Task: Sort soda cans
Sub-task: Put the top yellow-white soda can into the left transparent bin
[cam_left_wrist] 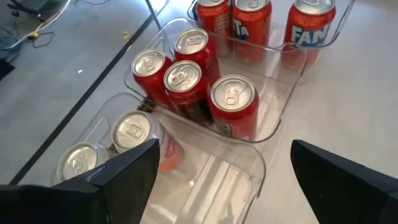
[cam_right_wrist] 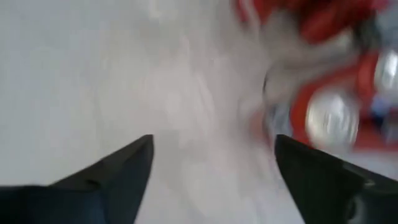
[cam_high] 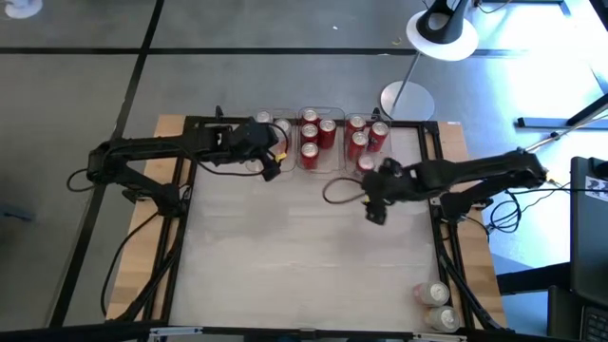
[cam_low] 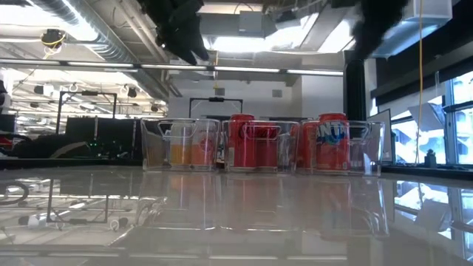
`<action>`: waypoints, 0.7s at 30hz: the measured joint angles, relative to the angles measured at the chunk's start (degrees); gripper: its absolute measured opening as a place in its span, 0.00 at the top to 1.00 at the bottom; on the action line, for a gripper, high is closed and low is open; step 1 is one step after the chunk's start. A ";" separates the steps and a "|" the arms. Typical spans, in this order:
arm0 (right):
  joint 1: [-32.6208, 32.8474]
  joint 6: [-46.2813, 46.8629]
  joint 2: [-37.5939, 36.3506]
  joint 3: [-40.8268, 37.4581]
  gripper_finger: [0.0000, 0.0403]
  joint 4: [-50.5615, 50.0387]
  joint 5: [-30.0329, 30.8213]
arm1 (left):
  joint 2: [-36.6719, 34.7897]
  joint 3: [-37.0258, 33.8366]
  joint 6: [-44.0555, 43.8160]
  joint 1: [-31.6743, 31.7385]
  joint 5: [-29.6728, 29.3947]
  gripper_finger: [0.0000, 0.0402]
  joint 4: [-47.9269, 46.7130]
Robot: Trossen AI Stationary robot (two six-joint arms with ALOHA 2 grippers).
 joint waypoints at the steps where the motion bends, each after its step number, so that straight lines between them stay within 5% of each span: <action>1: 1.29 3.06 -0.37 0.40 0.13 -3.14 -0.52 | 0.00 0.00 -0.14 -0.16 -0.11 0.13 0.03; 7: 5.98 10.87 -0.94 1.31 0.02 -15.12 -6.98 | 0.00 0.00 -0.81 -1.29 -0.27 0.13 -0.13; 21: 12.20 24.74 -0.57 1.26 0.02 -27.18 -19.93 | 0.00 0.00 -0.01 -3.51 -0.17 0.13 -0.68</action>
